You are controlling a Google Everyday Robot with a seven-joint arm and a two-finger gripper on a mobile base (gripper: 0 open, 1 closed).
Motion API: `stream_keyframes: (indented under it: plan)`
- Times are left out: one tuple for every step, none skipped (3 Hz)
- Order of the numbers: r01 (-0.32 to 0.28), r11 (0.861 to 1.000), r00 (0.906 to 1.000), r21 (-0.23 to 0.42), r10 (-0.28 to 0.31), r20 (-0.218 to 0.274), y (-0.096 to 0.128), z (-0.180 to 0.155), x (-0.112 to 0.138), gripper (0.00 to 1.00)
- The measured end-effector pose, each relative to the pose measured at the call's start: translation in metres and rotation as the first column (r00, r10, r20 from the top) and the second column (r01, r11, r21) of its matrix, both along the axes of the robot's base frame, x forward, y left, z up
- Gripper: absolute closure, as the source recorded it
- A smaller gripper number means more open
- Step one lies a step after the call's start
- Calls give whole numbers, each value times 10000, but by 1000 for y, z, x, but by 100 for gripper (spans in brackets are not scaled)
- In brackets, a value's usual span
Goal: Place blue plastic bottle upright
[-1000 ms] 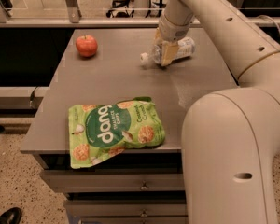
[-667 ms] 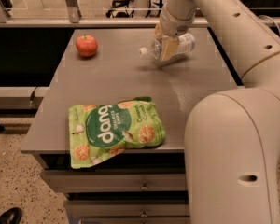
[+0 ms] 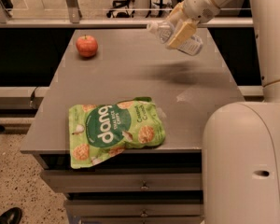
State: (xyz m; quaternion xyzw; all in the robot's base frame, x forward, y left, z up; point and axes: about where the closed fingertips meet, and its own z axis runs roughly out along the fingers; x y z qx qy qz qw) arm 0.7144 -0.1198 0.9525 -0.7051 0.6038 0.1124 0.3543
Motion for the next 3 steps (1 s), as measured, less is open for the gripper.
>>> stream_keyframes:
  plan:
    - [82, 9765, 9999, 2155, -54, -134, -3, 32, -12, 100]
    - [573, 9212, 9983, 3849, -484, -326, -14, 68, -18, 100]
    - [2297, 8614, 9705, 4529, -1674, -1737, -39, 76, -18, 100]
